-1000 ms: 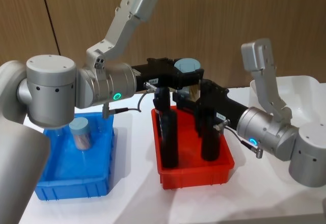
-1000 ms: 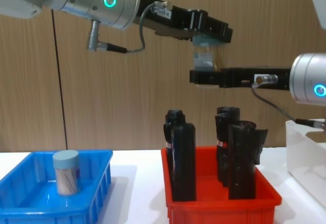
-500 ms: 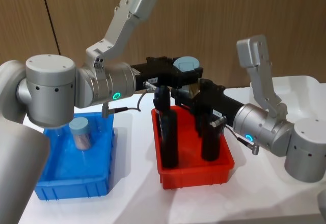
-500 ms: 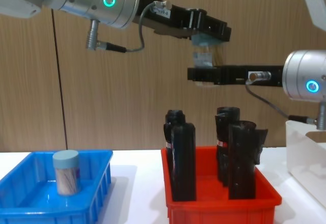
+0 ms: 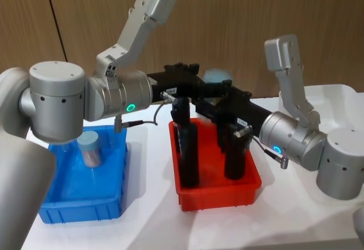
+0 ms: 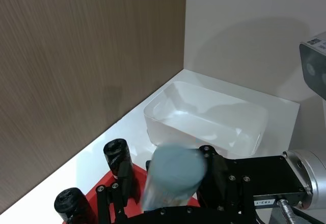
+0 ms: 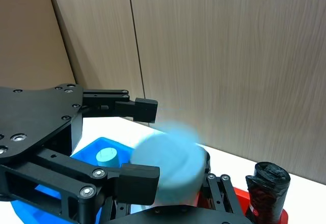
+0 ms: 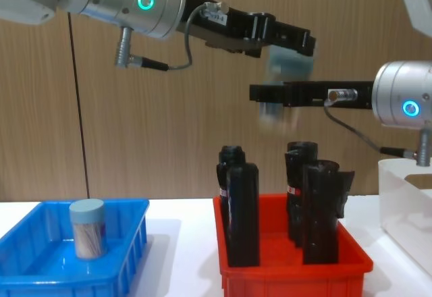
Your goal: Pick the cotton swabs from the blue box and place them into the white box.
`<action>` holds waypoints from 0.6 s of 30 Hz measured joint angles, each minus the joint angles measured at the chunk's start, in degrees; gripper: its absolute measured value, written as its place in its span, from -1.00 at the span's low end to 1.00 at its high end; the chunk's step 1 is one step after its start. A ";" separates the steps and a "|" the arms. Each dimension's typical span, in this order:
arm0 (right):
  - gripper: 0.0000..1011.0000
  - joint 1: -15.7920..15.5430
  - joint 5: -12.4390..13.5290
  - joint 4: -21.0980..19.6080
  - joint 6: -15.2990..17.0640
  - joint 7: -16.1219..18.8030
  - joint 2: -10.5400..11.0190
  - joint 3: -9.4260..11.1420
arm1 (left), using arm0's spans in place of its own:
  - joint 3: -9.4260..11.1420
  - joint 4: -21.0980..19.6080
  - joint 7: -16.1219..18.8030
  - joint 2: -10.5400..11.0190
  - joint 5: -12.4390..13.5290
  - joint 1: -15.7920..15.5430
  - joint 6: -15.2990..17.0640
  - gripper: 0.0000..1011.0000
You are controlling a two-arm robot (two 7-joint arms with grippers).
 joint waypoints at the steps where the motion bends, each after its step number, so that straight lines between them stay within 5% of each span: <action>1: 0.32 0.05 0.10 0.06 -0.02 -0.04 0.00 -0.02 | 0.00 0.00 0.00 0.00 0.00 0.00 0.00 0.98; 18: 0.32 0.07 0.73 0.43 -0.41 -1.18 0.34 0.27 | 0.00 0.00 0.01 0.00 0.01 -0.01 -0.04 0.98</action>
